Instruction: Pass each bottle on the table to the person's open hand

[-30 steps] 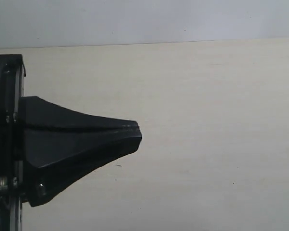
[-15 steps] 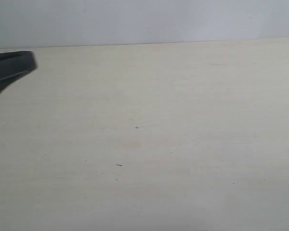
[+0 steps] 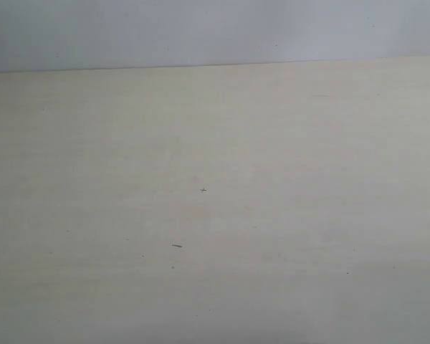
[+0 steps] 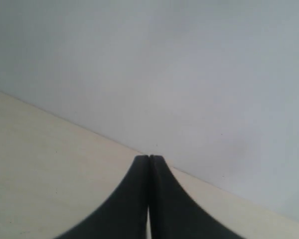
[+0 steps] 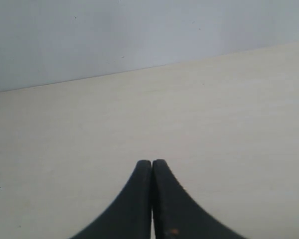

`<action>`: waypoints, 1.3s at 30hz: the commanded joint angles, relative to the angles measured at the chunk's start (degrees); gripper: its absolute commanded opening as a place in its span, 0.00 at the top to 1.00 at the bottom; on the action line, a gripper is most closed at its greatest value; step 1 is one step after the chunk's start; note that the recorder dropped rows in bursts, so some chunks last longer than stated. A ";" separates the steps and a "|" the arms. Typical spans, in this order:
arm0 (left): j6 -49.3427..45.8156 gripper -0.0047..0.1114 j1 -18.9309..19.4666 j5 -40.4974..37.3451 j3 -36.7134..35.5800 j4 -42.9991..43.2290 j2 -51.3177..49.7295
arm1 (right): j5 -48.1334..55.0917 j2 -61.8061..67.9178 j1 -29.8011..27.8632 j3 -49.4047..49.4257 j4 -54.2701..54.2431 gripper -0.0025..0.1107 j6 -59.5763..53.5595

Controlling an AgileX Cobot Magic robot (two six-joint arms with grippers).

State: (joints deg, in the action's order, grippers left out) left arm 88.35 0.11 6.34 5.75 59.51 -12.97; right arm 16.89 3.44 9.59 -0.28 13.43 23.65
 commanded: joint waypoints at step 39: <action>-76.37 0.96 0.41 -24.23 -5.75 -53.86 12.97 | -0.69 0.35 -0.29 0.28 0.02 0.98 -0.03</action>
State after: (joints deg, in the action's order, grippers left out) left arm 12.00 0.41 -18.14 0.18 6.01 -0.39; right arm 16.89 3.44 9.59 -0.28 13.43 23.65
